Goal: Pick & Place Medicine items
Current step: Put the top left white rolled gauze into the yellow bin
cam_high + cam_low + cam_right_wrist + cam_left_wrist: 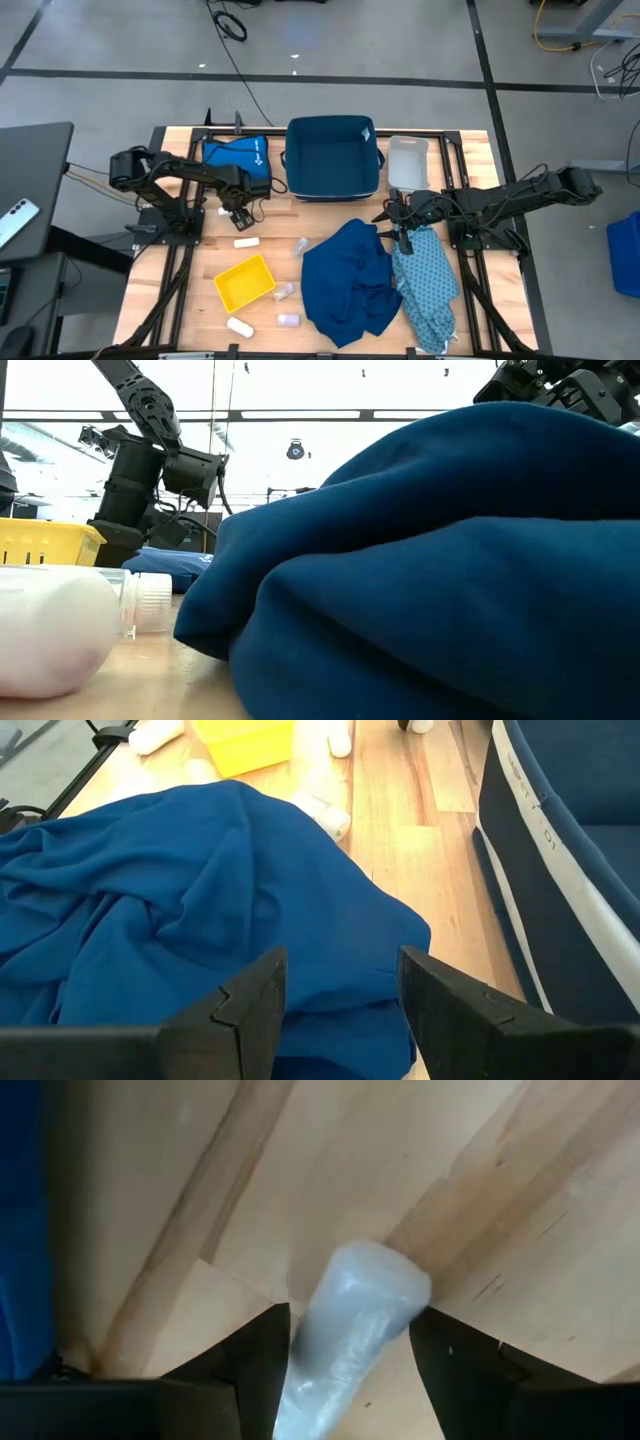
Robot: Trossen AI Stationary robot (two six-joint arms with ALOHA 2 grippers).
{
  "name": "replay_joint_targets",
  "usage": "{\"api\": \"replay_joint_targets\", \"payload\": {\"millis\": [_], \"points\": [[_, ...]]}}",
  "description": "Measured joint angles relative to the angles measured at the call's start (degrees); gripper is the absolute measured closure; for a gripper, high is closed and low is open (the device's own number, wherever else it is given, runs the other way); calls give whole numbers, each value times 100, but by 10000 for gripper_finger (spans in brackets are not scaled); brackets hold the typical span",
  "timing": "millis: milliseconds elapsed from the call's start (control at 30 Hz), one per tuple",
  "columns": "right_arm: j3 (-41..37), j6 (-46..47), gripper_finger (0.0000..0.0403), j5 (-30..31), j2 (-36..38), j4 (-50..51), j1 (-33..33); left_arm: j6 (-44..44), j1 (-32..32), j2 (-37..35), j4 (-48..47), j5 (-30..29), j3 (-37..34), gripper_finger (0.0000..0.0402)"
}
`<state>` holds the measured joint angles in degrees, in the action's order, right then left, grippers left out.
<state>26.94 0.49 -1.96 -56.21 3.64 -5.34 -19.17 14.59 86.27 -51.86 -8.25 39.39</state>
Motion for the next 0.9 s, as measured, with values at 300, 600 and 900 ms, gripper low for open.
{"api": "replay_joint_targets", "payload": {"millis": [300,600,900], "points": [[2,0,204,2,0,1,0,-101,-13,73,96,42,3,275],[0,2,204,14,0,1,-2,-98,-358,79,110,-125,-4,357],[0,5,204,13,0,0,-1,-506,-1024,-314,152,-202,-31,357]]}}
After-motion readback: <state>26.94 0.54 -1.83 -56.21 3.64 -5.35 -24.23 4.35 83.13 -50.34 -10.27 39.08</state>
